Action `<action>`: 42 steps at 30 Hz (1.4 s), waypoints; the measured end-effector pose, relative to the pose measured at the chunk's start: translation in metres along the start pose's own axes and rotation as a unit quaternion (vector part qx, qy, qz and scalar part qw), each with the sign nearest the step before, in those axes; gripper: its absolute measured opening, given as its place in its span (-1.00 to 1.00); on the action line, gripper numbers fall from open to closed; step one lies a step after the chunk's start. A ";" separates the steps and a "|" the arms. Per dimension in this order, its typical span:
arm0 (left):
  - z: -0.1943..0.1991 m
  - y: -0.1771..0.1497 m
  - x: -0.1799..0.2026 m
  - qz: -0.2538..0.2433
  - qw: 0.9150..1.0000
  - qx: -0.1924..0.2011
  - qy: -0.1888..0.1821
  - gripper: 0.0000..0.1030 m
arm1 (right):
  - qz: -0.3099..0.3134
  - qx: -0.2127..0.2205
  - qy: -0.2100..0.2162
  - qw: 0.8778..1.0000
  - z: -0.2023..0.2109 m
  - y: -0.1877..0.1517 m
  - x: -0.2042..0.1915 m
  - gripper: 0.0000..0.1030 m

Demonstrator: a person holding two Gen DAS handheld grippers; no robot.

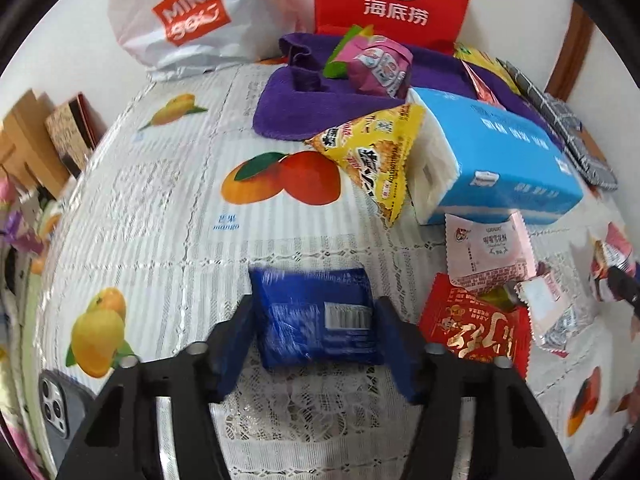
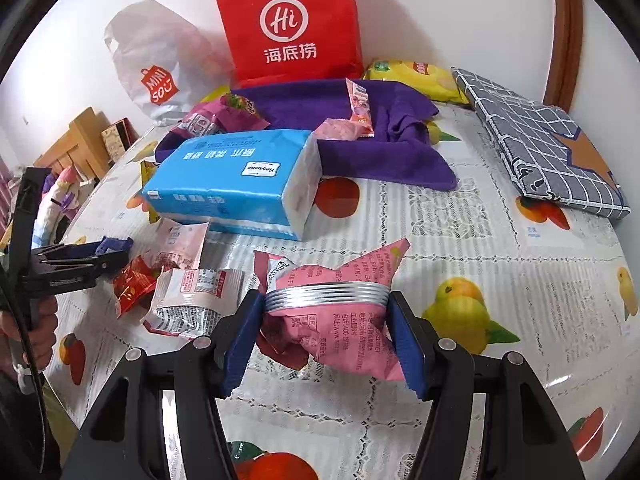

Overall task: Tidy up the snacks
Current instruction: 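Grasp the dark blue packet with the left tool while the right tool holds the pink snack, then carry the blue packet and pink snack over the purple towel with both tools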

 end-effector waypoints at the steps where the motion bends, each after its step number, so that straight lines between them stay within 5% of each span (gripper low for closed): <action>1: 0.000 0.000 0.001 -0.004 1.000 0.001 -0.004 -0.09 | 0.001 -0.001 0.000 1.000 0.000 0.000 -0.001 0.20; 5: 0.003 0.001 0.002 -0.012 1.000 0.007 -0.023 -0.32 | 0.004 0.000 -0.002 1.000 -0.001 0.000 -0.002 0.20; 6: 0.004 0.002 0.001 -0.010 0.999 0.008 -0.034 -0.57 | 0.003 0.000 -0.001 1.000 -0.001 0.000 -0.003 0.20; 8: 0.007 0.002 0.000 -0.003 0.999 0.009 -0.052 -0.68 | 0.004 0.000 -0.001 1.000 0.000 0.000 -0.004 0.20; 28: 0.041 0.037 0.013 -0.004 0.994 0.054 -0.093 -0.70 | 0.005 0.035 0.004 0.999 0.023 0.023 -0.010 0.20; 42: 0.054 0.110 0.027 -0.013 0.989 0.112 -0.094 -0.69 | 0.001 0.080 -0.013 0.997 0.031 0.101 -0.009 0.20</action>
Point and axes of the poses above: each gripper's, at about its wrist camera, not at the fingertips, and z roughly against the way its jaws point, x to its right, y to its top, the point moved 2 cm from there along -z, roughly the way its jaws point, and after that the axes turned 13 degrees about -y, right-handed, at the moved point
